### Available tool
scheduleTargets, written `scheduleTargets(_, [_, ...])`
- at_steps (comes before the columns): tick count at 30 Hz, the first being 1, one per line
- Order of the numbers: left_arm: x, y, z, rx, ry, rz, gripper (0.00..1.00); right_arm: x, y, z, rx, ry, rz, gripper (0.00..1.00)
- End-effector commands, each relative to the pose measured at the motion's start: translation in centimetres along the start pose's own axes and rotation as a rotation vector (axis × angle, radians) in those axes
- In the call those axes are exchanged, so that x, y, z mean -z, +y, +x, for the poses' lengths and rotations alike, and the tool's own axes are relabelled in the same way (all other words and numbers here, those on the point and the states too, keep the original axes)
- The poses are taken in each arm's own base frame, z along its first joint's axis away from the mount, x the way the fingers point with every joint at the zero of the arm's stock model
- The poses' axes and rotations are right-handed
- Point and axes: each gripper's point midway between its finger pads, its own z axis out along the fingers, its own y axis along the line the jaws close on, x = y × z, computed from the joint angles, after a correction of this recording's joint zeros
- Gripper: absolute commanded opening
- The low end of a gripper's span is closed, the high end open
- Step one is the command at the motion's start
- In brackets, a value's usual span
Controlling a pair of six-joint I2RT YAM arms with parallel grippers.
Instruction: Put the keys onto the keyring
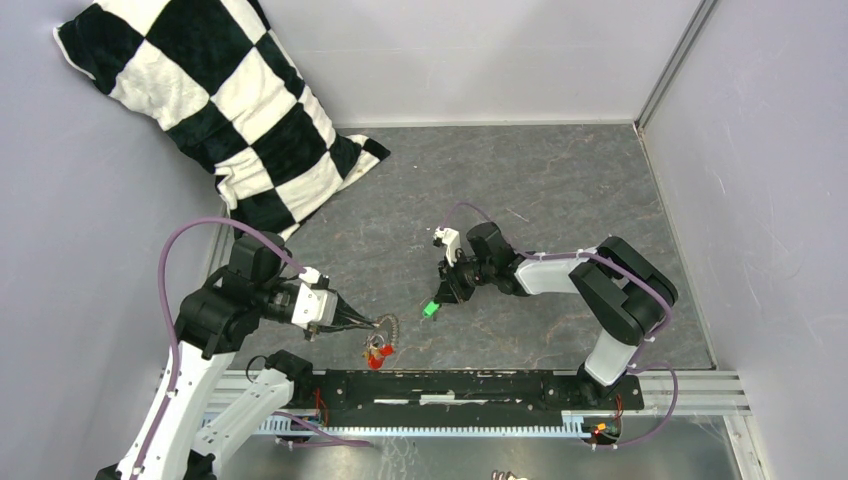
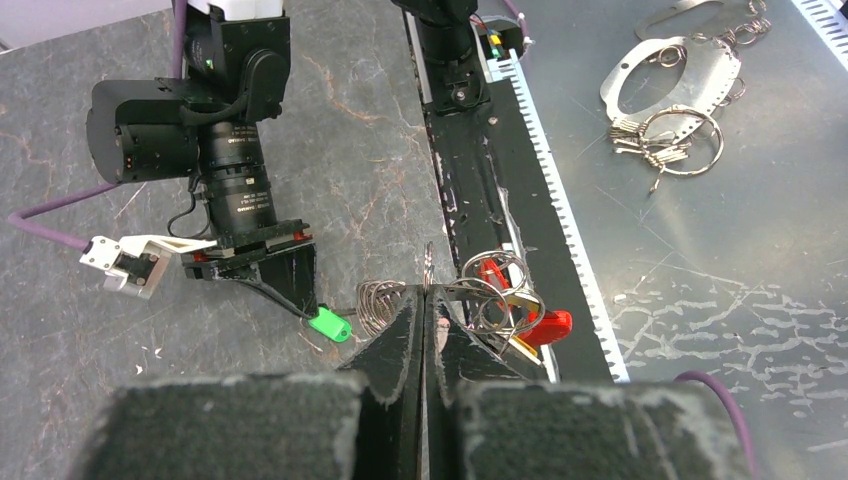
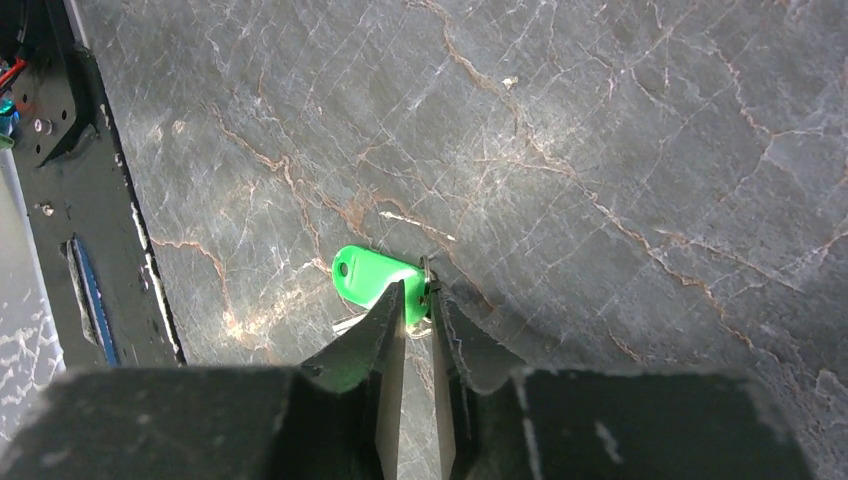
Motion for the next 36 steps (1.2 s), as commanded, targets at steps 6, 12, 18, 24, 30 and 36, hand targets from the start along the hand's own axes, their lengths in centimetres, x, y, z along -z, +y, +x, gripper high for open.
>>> scheduleTargets(6, [0.0,0.1,0.0,-0.062,0.0,0.0,0.02,1.0,1.1,-3.0,0.092,-0.102,-0.014,0.05])
scheduleTargets(12, [0.0,0.1,0.0,-0.062,0.001,0.0,0.02,2.3,3.0,-3.9,0.192,-0.16,-0.07,0.01])
scheduleTargets(18, [-0.1,0.0,0.0,-0.05,-0.007,0.009,0.02,4.9,6.3,-5.1,0.535,-0.227,-0.081,0.01])
scheduleTargets(24, [-0.1,0.1,-0.3,-0.031,-0.015,0.017,0.02,9.4,11.2,-7.6,0.908,-0.405,-0.065,0.01])
scheduleTargets(30, [-0.3,-0.1,-0.8,0.004,-0.045,0.042,0.02,13.6,15.5,-10.7,1.131,-0.521,-0.004,0.01])
scheduleTargets(36, [-0.5,0.1,-1.8,0.055,-0.084,0.061,0.02,16.5,21.3,-13.0,1.303,-0.601,-0.081,0.01])
